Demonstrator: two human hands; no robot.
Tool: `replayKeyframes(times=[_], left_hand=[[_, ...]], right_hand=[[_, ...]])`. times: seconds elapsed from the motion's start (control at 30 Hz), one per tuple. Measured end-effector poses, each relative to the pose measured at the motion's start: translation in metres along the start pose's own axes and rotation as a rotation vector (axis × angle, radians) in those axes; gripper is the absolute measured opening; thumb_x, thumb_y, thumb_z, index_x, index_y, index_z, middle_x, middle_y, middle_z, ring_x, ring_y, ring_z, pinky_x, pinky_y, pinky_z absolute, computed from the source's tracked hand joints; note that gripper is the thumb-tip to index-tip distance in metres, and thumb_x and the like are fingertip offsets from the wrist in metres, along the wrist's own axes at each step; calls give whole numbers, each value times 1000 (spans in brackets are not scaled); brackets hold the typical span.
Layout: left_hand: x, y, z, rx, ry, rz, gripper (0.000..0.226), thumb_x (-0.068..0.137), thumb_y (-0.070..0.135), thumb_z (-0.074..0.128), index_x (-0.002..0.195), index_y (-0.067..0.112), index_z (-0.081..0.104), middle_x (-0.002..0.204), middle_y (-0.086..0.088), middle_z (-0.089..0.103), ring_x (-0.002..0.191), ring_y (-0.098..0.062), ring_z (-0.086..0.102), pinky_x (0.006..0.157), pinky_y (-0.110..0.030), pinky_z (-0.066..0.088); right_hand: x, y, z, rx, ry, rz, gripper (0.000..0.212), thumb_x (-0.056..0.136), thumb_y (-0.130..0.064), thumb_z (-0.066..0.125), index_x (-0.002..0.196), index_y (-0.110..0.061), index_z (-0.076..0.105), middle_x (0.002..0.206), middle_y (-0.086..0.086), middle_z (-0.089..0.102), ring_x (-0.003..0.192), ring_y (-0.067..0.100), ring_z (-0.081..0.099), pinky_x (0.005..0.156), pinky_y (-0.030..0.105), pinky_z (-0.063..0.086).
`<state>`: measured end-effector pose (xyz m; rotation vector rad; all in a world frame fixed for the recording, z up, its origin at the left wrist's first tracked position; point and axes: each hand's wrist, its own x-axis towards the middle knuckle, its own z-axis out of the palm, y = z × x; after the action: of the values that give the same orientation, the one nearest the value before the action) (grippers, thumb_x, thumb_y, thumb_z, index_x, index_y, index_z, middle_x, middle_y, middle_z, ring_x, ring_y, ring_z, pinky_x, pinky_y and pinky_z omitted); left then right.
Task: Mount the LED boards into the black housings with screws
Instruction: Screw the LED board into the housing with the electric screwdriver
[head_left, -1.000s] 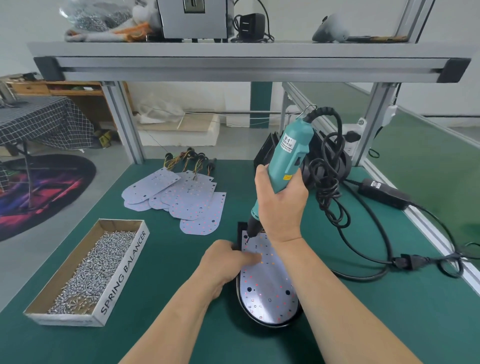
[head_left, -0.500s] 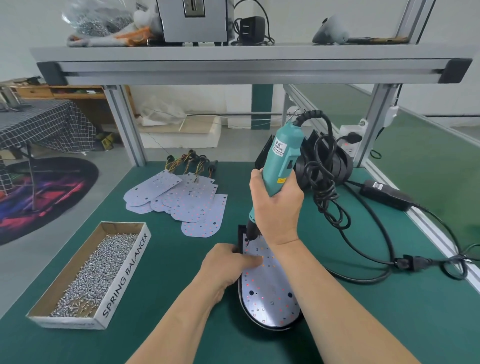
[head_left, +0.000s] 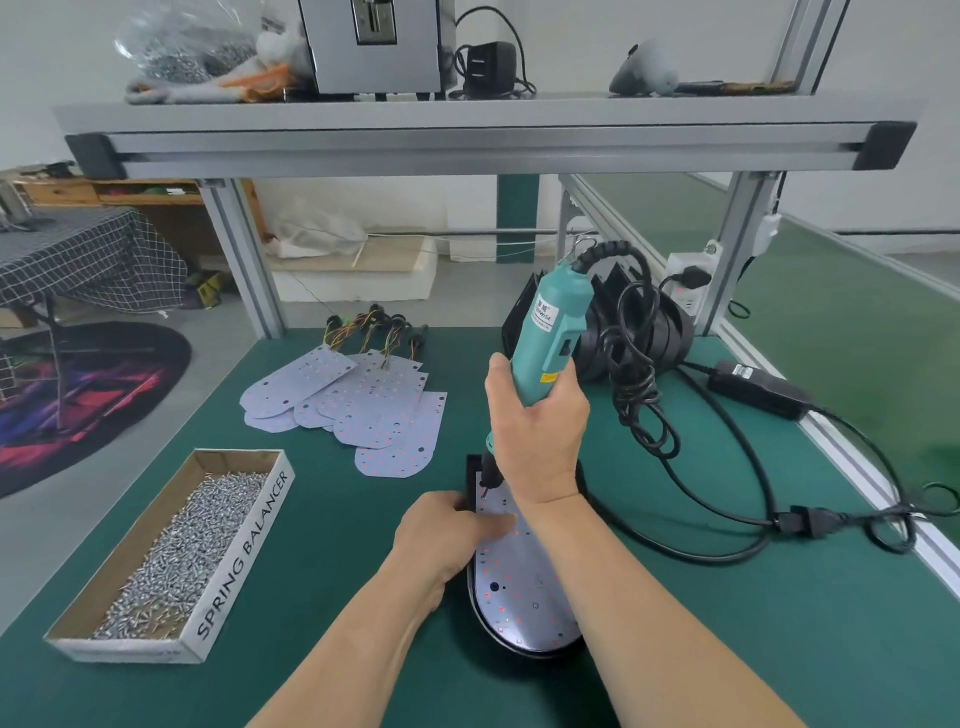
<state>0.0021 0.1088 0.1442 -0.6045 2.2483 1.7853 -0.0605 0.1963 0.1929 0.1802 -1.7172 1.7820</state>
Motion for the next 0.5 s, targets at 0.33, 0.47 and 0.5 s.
replayKeyframes(times=[0.33, 0.47, 0.5], left_hand=[[-1, 3, -5, -23, -95, -3, 33, 60, 21, 83, 90, 8, 78, 83, -2, 78, 79, -18, 76, 80, -32, 58], [2, 3, -10, -32, -97, -11, 24, 69, 14, 83, 90, 5, 76, 82, -3, 78, 73, -18, 76, 63, -23, 53], [2, 4, -11, -34, -97, -14, 17, 74, 11, 81, 90, 5, 76, 81, -4, 78, 71, -18, 76, 61, -23, 53]], right_hand=[[51, -35, -68, 21, 270, -52, 25, 86, -44, 68, 96, -25, 55, 76, -11, 63, 66, 7, 62, 65, 20, 50], [75, -18, -135, -224, 338, -22, 30, 93, -41, 66, 109, -25, 47, 85, -14, 59, 69, -6, 58, 61, 6, 41], [79, -12, -151, -290, 348, 13, 36, 93, -40, 66, 114, -21, 44, 88, -13, 58, 70, -7, 58, 59, 6, 39]])
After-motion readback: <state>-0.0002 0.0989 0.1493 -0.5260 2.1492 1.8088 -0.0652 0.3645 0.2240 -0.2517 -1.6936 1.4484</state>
